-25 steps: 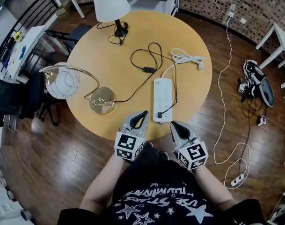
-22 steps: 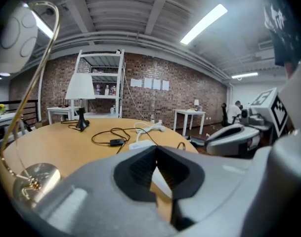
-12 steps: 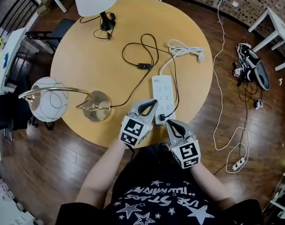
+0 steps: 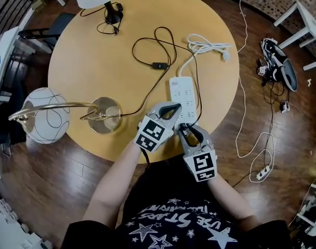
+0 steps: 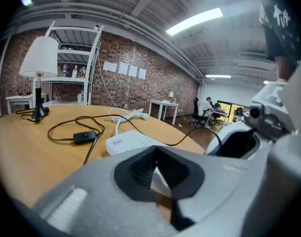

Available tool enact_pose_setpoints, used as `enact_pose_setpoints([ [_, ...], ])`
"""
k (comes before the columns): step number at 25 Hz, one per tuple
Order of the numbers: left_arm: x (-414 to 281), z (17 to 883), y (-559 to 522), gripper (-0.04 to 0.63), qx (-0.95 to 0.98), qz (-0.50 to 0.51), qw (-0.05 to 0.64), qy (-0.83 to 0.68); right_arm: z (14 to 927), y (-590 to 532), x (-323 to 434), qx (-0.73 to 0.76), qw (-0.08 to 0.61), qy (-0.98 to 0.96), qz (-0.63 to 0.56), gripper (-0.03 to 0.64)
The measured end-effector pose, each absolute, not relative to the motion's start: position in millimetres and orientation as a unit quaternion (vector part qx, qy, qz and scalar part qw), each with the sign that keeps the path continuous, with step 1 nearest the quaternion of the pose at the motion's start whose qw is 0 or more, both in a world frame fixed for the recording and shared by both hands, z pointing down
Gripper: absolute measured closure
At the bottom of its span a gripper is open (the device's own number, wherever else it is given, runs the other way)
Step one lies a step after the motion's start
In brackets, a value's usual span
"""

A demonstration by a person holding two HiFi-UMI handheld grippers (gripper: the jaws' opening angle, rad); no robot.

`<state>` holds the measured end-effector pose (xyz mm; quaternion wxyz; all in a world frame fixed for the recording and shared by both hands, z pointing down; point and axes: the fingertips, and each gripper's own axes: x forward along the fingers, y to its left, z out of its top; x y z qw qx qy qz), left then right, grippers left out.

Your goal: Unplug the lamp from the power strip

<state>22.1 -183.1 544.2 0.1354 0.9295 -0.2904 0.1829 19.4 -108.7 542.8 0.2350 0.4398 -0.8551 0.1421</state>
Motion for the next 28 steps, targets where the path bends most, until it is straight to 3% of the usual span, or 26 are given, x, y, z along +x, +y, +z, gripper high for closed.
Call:
enact_pose_setpoints([
  [15,27,560,-181,0.594,0.923,0.215,0.137,-0.290,545,-116,11,0.445,0.265,-0.846,0.126,0.532],
  [28,26,561,-180,0.594,0.923,0.217,0.132,-0.288,543,-114,9,0.415,0.248,-0.867,0.123,0.540],
])
